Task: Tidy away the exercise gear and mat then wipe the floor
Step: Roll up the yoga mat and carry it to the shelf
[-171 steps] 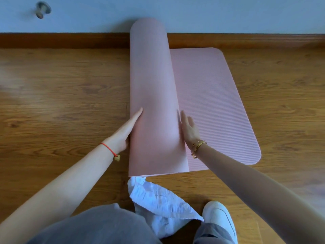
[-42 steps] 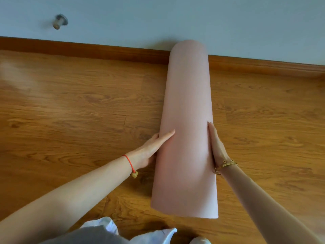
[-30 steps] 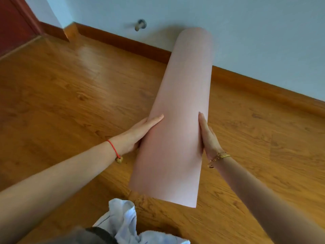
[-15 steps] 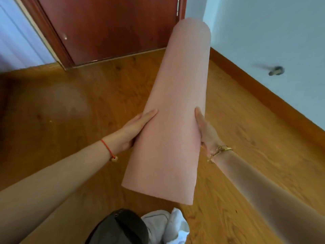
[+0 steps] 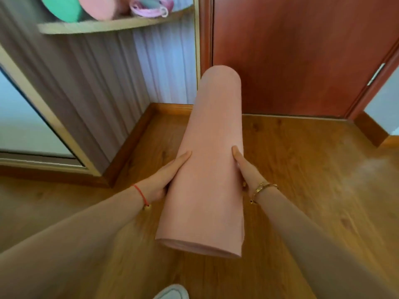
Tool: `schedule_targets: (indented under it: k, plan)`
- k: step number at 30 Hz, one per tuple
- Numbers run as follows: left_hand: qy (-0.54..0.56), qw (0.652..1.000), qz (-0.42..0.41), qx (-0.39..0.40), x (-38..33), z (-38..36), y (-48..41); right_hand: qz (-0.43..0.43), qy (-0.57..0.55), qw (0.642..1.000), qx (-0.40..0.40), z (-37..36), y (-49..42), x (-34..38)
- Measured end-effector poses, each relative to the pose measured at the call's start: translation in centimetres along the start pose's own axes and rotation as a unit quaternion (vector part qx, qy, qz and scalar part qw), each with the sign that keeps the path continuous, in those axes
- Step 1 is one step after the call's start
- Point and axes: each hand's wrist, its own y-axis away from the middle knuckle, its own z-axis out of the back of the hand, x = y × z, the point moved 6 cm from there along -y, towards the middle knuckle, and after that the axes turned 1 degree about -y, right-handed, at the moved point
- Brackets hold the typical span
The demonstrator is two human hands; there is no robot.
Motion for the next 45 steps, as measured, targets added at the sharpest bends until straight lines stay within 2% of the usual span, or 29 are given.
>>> schedule_targets:
  k: [6,13,25,28,32,37,40,45]
  plan:
    - [0.021,1.0,-0.004,-0.021,-1.0,10.9,-5.4,0.0,-0.02,0.998,0.059,-10.8,-7.1,1.5]
    - [0.003,0.998,-0.01,-0.064,-0.2,21.1,-12.3,-0.02,-0.057,0.996,0.065,-21.1,-14.8,-0.6]
    - [0.024,0.991,0.019,-0.13,5.8,28.5,-16.1,-0.043,-0.023,0.997,0.062,-28.2,-20.2,-5.2]
    - [-0.014,0.987,0.007,-0.159,6.1,29.1,-16.0,-0.05,-0.014,0.997,0.062,-28.2,-20.3,-6.3]
    - [-0.072,0.968,-0.02,-0.241,5.1,29.5,-15.2,-0.041,-0.017,0.995,0.086,-28.1,-19.1,-5.7]
    - [-0.136,0.924,-0.142,-0.328,2.1,28.5,-13.0,0.013,0.014,0.994,0.106,-26.5,-16.0,-3.5]
    - [-0.159,0.912,-0.216,-0.311,-0.2,25.3,-11.8,0.041,0.028,0.996,0.08,-23.8,-13.2,-2.1]
    - [-0.174,0.926,-0.272,-0.196,-1.8,16.5,-9.6,0.063,0.065,0.995,0.039,-16.9,-8.1,-2.1]
